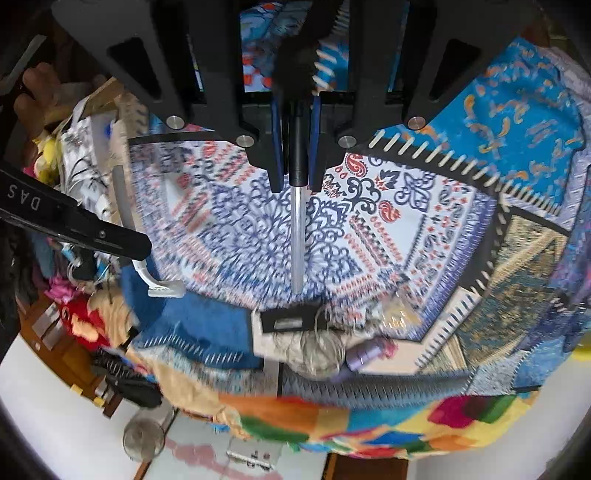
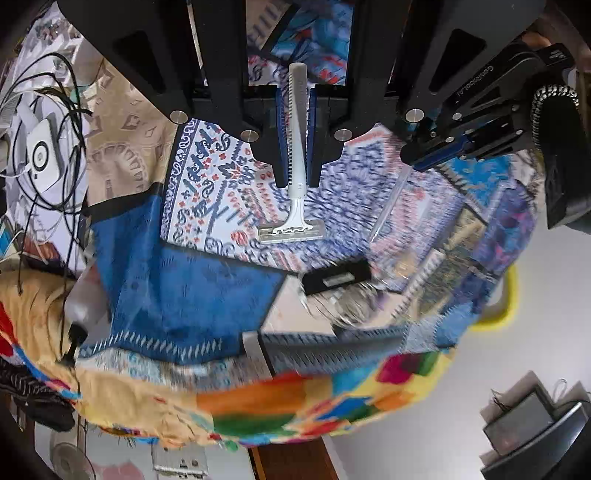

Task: Collect trash
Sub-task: 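Carry the pen in the left tool while the right tool carries the razor to the wastebasket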

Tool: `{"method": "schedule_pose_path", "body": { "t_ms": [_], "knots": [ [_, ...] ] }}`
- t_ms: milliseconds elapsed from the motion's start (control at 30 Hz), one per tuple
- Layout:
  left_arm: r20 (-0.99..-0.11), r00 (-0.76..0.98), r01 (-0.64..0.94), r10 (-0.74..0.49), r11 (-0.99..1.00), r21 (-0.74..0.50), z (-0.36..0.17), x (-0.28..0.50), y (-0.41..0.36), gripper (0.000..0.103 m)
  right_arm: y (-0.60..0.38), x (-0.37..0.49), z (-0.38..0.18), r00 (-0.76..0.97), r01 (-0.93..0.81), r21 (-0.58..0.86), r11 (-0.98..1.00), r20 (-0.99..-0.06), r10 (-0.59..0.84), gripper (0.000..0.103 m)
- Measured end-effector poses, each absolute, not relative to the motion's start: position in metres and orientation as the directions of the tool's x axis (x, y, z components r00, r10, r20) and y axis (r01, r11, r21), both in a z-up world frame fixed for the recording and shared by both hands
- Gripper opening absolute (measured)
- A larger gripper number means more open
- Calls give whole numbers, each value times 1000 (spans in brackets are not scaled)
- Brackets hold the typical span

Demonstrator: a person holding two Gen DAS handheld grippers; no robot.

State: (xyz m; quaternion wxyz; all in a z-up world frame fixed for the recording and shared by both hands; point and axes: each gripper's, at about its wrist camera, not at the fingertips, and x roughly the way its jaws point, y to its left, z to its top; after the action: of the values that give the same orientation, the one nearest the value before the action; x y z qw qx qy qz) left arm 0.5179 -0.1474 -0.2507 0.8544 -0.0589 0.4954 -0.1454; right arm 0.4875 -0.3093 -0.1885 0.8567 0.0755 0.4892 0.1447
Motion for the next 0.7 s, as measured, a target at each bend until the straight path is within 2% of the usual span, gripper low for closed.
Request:
{"method": "schedule_pose_path", "body": {
  "t_ms": [367,700],
  "knots": [
    [-725,629,192,-280,960,-205,-136,446,-128,12,-297,429,-92,607,-247,251,936,-712,351,9],
    [-640,731,152,-238,970,-187,-65,354,-92,12,-269,360,-32,659,-336,236,912,-633,407,9]
  ]
}}
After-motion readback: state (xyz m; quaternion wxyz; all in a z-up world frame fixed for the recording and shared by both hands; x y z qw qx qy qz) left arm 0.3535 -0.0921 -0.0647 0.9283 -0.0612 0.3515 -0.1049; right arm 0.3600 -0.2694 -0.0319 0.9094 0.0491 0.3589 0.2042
